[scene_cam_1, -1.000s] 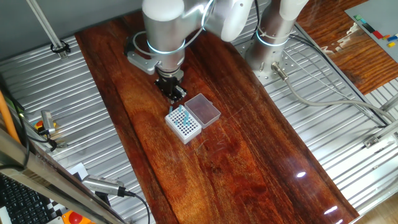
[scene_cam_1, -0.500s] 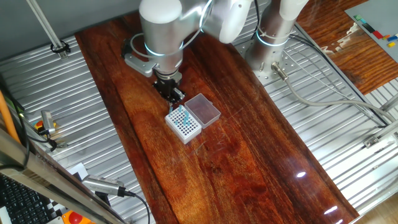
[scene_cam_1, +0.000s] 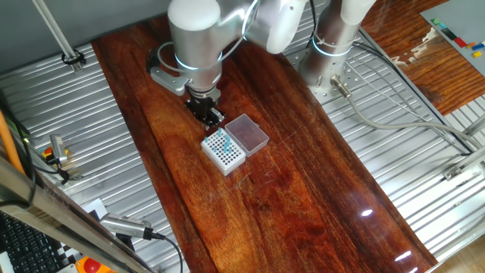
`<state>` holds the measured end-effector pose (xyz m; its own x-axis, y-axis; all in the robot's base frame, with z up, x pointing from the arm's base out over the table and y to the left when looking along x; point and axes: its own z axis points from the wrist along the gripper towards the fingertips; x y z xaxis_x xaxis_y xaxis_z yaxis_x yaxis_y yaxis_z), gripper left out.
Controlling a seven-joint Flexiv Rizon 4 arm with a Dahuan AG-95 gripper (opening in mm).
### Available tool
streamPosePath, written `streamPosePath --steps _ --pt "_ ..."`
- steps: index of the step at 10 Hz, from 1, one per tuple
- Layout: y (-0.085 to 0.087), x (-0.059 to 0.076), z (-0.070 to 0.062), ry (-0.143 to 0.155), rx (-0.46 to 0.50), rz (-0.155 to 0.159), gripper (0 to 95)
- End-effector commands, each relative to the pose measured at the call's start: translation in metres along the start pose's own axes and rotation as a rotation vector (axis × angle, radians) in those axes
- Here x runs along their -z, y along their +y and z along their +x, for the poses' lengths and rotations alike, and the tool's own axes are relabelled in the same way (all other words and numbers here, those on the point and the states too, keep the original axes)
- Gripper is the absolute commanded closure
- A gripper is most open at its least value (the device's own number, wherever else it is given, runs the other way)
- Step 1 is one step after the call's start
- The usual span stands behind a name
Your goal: Insert a medium pipette tip into the holder for medium pipette tips
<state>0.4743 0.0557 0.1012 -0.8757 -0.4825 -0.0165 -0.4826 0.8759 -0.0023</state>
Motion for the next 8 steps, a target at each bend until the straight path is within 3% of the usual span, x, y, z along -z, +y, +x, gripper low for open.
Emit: streamPosePath --steps 1,4,8 --pt "-0.0165 0.0102 0.0141 -0.001 0.037 -0.007 95.0" --pt "-0.0165 0.0102 0.0141 -0.009 0.035 -0.004 95.0" --pt "-0.0165 0.0102 0.0141 -0.026 -0.15 -0.006 95.0"
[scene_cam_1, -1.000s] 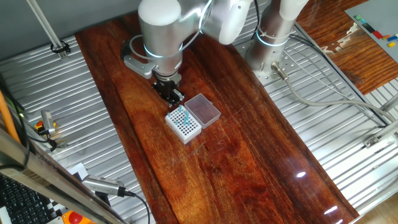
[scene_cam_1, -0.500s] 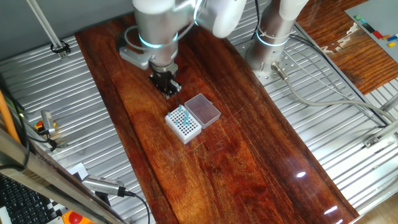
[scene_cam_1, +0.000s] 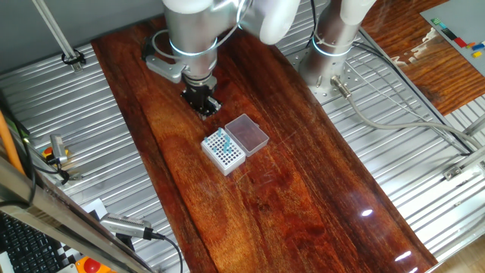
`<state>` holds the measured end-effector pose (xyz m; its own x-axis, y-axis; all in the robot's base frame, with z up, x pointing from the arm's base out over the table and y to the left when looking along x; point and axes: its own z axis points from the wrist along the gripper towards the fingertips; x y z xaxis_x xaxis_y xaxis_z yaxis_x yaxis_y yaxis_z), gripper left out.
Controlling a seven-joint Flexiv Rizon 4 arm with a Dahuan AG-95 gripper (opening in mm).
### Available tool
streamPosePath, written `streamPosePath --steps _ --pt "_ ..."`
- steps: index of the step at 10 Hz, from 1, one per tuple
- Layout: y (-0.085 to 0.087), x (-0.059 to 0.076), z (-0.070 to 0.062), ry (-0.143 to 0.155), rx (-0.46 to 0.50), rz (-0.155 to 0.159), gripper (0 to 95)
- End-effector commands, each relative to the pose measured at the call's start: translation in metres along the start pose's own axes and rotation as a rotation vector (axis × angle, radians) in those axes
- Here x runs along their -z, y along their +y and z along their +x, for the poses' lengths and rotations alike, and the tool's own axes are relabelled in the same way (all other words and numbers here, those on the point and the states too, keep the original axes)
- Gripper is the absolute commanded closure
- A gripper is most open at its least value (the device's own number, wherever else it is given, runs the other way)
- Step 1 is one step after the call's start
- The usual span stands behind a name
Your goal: Insert a medium pipette tip into the holder for medium pipette tips
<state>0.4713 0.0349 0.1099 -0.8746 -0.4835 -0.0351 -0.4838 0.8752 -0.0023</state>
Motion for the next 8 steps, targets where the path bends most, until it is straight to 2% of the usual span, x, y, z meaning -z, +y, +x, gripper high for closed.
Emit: streamPosePath --steps 1,4,6,8 --pt "0.0 0.001 0.002 -0.009 -0.161 -0.004 95.0" --pt "-0.029 0.006 0.021 -0.016 -0.136 -0.019 95.0" --pt "-0.065 0.001 0.046 -0.02 -0.07 -0.024 95.0" --pt "-0.077 0.001 0.06 -0.016 -0.063 -0.021 95.0"
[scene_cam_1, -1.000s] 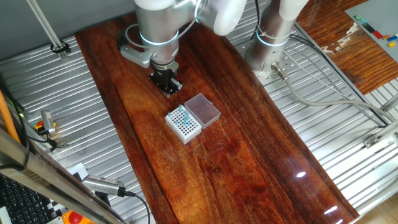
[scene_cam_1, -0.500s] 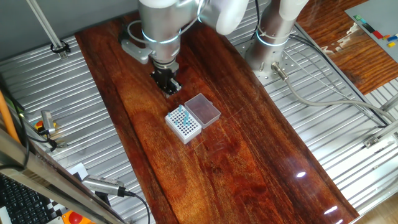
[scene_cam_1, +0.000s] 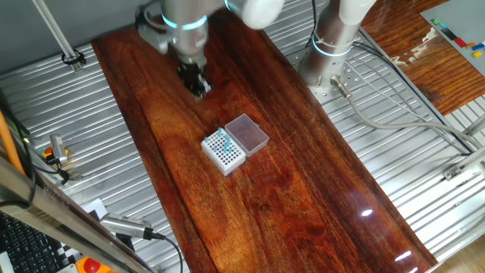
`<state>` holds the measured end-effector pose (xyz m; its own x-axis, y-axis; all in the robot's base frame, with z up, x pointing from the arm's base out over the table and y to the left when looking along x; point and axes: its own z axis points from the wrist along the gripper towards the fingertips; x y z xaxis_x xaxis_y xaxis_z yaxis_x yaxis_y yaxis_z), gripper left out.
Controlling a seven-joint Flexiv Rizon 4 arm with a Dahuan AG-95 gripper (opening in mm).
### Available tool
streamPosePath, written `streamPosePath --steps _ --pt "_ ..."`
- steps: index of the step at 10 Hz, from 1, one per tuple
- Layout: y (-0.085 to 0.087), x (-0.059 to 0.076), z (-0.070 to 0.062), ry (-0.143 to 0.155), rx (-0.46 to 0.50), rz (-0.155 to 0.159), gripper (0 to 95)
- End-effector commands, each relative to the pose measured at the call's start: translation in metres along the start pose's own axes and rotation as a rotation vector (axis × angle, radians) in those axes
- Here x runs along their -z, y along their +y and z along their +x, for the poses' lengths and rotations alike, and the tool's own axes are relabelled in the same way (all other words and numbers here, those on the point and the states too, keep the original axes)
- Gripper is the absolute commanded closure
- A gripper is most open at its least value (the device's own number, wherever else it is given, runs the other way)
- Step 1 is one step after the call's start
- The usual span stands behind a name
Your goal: Insert a medium pipette tip into the holder for medium pipette tips
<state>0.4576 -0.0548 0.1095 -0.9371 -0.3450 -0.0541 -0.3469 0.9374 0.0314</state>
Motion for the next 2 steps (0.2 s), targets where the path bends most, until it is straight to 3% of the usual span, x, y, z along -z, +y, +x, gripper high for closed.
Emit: streamPosePath --steps 1,2 --pt "-0.0062 0.0012 0.005 0.008 0.091 0.009 95.0" --pt "-0.0067 0.0018 0.006 0.007 0.096 0.008 95.0"
